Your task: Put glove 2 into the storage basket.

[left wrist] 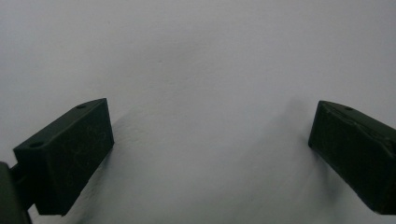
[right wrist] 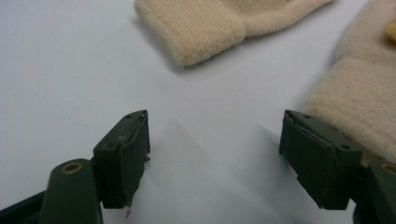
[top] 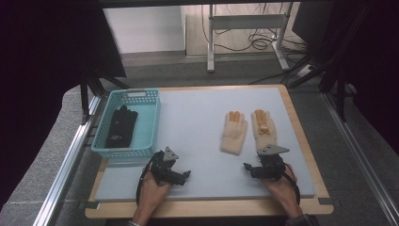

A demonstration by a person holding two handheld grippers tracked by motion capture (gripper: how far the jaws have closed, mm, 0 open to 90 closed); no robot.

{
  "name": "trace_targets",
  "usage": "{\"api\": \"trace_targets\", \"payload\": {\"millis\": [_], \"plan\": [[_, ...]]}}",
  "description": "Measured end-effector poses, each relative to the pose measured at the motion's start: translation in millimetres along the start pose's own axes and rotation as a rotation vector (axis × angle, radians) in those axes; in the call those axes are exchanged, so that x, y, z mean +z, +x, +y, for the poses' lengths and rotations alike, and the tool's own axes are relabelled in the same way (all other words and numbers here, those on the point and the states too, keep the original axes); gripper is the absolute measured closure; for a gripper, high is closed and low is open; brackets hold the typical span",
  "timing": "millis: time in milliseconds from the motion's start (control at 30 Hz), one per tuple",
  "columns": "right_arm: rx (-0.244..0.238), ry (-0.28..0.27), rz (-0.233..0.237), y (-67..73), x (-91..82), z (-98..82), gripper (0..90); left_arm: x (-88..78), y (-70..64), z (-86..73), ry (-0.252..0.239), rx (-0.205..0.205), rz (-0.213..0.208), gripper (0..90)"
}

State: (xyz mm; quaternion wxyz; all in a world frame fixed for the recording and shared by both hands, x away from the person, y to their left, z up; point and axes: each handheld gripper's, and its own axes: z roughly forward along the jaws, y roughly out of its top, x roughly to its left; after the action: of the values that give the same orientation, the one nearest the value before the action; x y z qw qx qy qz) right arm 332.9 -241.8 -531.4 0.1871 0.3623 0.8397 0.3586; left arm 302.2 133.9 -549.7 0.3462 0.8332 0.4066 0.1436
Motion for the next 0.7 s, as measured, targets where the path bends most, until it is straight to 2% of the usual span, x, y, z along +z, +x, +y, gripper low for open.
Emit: {"api": "trace_targets", "payload": {"millis": [67, 133, 333, 533, 700], "plan": [[0.014, -0.013, 0.0, 0.4, -1.4, 0.7, 26.6, 0.0, 0.0, -0.1, 0.0, 0.0, 0.0, 0.2], [0.036, -0.038, 0.036, -0.9, -2.8, 4.3, 29.3, -0.1, 0.0, -0.1, 0.0, 0.001, 0.0, 0.2], [0.016, -0.059, 0.021, -8.0, -2.6, 31.4, 36.4, -0.3, 0.2, -0.1, 0.003, 0.004, 0.001, 0.2], [0.029, -0.052, 0.034, -25.2, 13.5, 62.2, 39.7, -0.3, 0.1, -0.2, 0.002, 0.003, 0.001, 0.2], [0.004, -0.034, 0.019, -31.7, 34.2, 85.1, 36.6, -0.4, 0.2, -0.2, 0.003, 0.004, 0.0, 0.2]]}}
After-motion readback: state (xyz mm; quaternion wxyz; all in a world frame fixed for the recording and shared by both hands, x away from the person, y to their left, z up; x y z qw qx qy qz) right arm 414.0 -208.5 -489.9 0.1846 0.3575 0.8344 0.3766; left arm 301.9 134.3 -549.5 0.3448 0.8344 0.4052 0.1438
